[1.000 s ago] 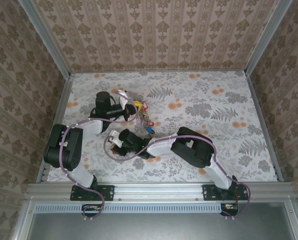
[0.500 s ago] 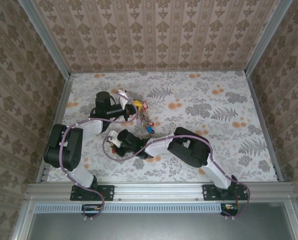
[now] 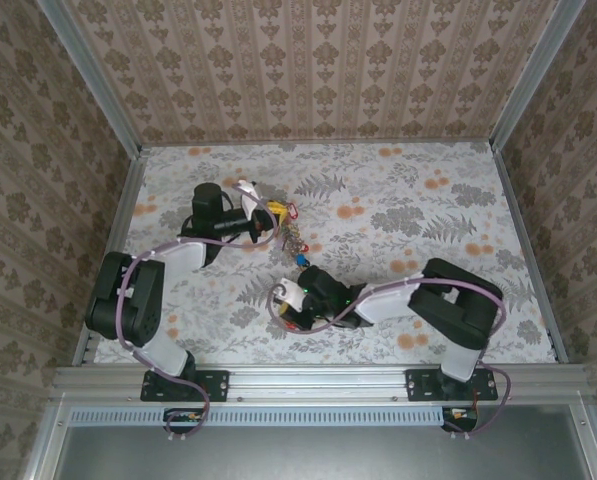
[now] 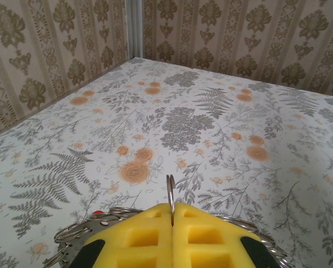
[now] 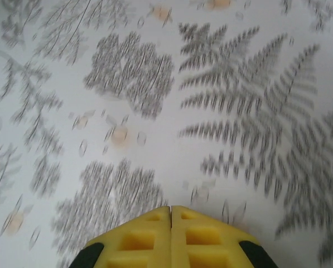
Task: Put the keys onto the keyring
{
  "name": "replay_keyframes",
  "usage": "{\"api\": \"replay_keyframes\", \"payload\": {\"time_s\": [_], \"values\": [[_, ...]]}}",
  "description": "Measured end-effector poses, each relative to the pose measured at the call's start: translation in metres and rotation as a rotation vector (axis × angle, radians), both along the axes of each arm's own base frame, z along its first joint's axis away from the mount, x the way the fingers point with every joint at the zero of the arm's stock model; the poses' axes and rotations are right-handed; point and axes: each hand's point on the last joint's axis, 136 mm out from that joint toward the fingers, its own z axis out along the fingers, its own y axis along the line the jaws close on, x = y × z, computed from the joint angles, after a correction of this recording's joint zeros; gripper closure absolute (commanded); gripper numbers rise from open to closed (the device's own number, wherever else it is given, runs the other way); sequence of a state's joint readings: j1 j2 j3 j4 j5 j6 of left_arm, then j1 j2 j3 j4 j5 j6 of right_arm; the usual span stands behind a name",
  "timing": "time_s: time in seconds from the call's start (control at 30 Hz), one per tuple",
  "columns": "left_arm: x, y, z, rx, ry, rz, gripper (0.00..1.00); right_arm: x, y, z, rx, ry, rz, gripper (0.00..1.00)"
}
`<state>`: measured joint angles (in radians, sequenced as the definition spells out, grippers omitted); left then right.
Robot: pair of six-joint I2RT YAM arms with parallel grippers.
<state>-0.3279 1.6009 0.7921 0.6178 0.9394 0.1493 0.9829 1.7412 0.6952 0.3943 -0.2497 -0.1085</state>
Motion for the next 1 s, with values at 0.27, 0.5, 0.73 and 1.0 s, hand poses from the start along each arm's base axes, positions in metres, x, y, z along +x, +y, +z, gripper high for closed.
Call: {"api": "replay_keyframes", "payload": {"time_s": [0.27, 0.5, 0.73, 1.0], "values": [[-0.009, -0.005, 0.003, 0.002, -0.001, -0.021, 1.00, -0.009, -0.028, -0.009, -0.001, 0.060, -0.002, 0.85], [-0.013, -0.006, -0.002, 0.013, 0.022, -0.027, 1.00, -0.012, -0.030, -0.008, 0.012, 0.076, 0.009, 0.78], [-0.013, -0.007, -0.003, 0.017, 0.025, -0.029, 1.00, -0.012, -0.038, -0.006, 0.013, 0.074, 0.004, 0.75], [-0.017, -0.010, 0.001, 0.016, 0.007, -0.042, 1.00, -0.010, -0.045, -0.004, 0.008, 0.059, 0.004, 0.73]]}}
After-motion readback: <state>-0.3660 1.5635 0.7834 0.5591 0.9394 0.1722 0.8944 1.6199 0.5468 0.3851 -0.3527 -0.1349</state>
